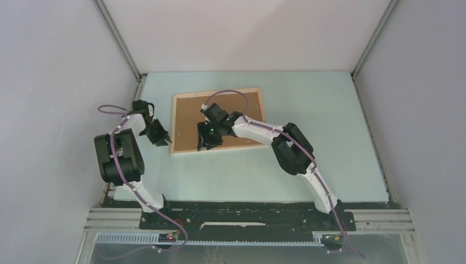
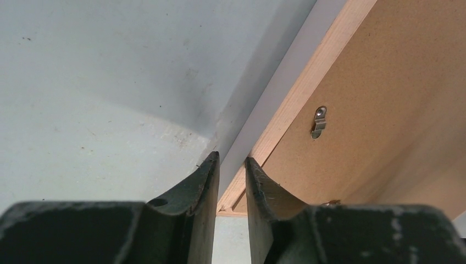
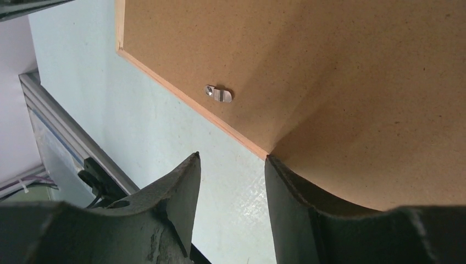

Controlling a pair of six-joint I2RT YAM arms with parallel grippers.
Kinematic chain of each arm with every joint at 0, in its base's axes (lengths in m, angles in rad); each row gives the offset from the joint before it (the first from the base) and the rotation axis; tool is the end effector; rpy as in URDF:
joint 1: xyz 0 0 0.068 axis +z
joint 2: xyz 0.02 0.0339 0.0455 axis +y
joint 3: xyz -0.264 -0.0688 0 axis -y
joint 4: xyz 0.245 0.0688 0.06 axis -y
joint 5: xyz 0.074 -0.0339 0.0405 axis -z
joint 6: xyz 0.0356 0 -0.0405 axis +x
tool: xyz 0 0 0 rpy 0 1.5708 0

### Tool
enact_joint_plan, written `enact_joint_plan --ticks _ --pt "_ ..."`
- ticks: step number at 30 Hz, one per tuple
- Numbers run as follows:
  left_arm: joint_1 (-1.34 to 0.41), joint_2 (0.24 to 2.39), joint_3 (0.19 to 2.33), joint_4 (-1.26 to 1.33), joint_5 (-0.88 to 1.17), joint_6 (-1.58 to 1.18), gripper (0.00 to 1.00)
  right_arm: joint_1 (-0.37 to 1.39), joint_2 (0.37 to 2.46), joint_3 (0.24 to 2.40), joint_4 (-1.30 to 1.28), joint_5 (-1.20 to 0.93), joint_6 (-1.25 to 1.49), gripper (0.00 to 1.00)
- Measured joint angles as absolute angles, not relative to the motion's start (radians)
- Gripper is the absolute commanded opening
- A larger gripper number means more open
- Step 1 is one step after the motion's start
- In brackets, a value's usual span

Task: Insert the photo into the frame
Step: Install the photo frame at the center of the board.

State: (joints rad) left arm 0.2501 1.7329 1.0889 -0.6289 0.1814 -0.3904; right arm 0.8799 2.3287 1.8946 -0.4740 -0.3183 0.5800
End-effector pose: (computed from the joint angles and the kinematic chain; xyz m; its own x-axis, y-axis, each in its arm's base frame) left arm 0.3180 0.0746 0.1707 -0.7834 -0.5865 -0.2058 -0.5302 0.8034 -0.2712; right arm 0.3198 0.4042 0.1716 -0.8886 -0.2578 -0.3794 -0.4396 0.7151 0.5435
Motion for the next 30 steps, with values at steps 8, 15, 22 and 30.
enact_joint_plan --ticks 8,15,22,30 --pt "0.249 1.737 1.097 -0.637 0.177 -0.383 0.28 0.892 2.342 1.941 -0.487 -0.179 0.62 0.56" --pt "0.249 1.737 1.098 -0.639 0.173 -0.383 0.33 0.889 2.343 1.944 -0.472 -0.031 0.627 0.59" --pt "0.246 1.734 1.1 -0.649 0.146 -0.358 0.46 0.878 2.325 1.943 -0.492 -0.005 0.535 0.78" --pt "0.235 1.65 1.074 -0.647 0.117 -0.34 0.62 0.761 2.157 1.83 -0.574 -0.029 0.393 0.89"
